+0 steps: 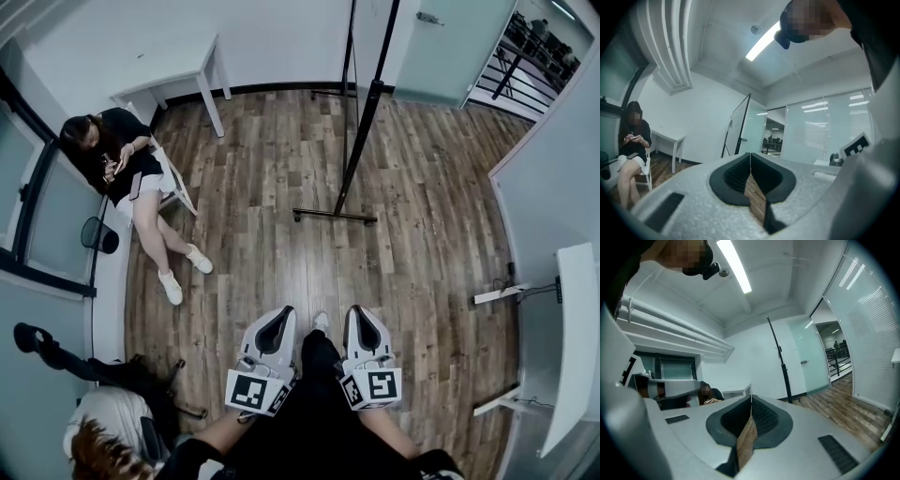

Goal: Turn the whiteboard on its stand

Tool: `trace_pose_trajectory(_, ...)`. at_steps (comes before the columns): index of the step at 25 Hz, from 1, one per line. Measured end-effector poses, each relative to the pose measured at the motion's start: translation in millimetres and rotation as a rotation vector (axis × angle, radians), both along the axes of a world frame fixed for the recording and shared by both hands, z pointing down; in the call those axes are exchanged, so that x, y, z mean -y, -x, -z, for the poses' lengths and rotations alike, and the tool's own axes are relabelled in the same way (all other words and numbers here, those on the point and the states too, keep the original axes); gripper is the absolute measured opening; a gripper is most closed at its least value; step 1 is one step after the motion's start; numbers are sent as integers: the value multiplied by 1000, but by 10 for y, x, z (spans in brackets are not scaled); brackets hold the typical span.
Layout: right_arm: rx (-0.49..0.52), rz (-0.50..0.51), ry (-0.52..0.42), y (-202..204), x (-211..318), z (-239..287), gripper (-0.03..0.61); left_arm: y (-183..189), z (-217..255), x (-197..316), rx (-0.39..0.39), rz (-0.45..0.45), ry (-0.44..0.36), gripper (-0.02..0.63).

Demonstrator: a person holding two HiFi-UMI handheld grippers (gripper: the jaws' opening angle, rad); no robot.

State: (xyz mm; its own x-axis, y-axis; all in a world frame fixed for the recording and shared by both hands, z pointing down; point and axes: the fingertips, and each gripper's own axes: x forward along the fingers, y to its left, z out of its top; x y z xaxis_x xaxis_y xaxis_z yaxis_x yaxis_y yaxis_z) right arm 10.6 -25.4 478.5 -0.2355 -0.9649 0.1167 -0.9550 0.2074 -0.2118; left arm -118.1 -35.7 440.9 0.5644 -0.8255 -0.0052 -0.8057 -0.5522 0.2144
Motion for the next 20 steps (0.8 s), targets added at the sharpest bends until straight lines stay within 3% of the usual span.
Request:
trace_pose_trajectory(7,-2,30,5,-397,896,18,15,-403,171,867,0,59,-28,18)
trace_pose_trajectory(20,-19,14,28,-964,2040,-60,15,-961,198,2002,6,43,-15,18)
